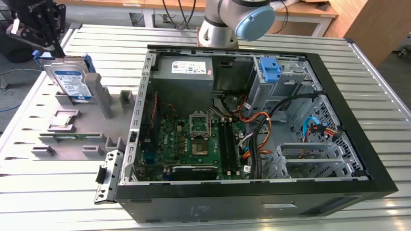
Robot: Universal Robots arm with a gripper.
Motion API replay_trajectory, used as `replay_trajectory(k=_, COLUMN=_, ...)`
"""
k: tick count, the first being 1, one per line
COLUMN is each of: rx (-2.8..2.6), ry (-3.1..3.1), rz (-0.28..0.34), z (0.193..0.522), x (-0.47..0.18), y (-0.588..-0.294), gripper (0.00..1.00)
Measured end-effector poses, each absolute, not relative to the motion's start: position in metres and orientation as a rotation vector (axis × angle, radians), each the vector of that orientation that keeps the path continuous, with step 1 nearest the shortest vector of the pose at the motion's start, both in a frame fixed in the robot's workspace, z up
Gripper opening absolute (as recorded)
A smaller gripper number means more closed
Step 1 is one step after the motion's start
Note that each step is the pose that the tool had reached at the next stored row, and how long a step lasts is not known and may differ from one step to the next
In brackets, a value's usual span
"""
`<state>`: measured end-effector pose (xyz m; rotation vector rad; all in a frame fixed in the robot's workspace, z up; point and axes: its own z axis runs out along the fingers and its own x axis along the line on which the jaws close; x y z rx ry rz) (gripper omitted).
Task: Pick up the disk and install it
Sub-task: 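Pick up the disk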
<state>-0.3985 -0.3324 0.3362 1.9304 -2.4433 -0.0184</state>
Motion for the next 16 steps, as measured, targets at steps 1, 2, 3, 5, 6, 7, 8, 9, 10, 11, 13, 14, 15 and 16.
replay_trajectory(k=1, rx=1.951, ry=-2.427, rz=-0.018, z=0.3362, x=-0.3985, y=-0.3324, gripper=0.11)
replay_trajectory(k=2, rx=1.971, ry=-2.410, rz=-0.018, z=0.3361, x=-0.3985, y=-0.3324, gripper=0.11)
replay_trajectory(k=3, rx=1.991, ry=-2.394, rz=-0.017, z=0.3361, x=-0.3985, y=-0.3324, gripper=0.11)
replay_trajectory(k=5, rx=2.032, ry=-2.359, rz=-0.017, z=0.3360, x=-0.3985, y=-0.3324, gripper=0.11)
replay_trajectory(k=6, rx=2.053, ry=-2.340, rz=-0.016, z=0.3360, x=-0.3985, y=-0.3324, gripper=0.11)
replay_trajectory(k=7, rx=2.073, ry=-2.322, rz=-0.016, z=0.3359, x=-0.3985, y=-0.3324, gripper=0.11)
replay_trajectory(k=8, rx=2.095, ry=-2.303, rz=-0.015, z=0.3359, x=-0.3985, y=-0.3324, gripper=0.11)
replay_trajectory(k=9, rx=2.114, ry=-2.285, rz=-0.015, z=0.3359, x=-0.3985, y=-0.3324, gripper=0.11)
replay_trajectory(k=10, rx=2.133, ry=-2.267, rz=-0.015, z=0.3358, x=-0.3985, y=-0.3324, gripper=0.11)
replay_trajectory(k=11, rx=2.146, ry=-2.255, rz=-0.014, z=0.3358, x=-0.3985, y=-0.3324, gripper=0.11)
replay_trajectory(k=13, rx=2.151, ry=-2.250, rz=-0.014, z=0.3358, x=-0.3985, y=-0.3324, gripper=0.11)
replay_trajectory(k=14, rx=2.151, ry=-2.250, rz=-0.014, z=0.3358, x=-0.3985, y=-0.3324, gripper=0.11)
replay_trajectory(k=15, rx=2.151, ry=-2.250, rz=-0.014, z=0.3358, x=-0.3985, y=-0.3324, gripper=0.11)
replay_trajectory(k=16, rx=2.152, ry=-2.249, rz=-0.014, z=0.3358, x=-0.3985, y=-0.3324, gripper=0.11)
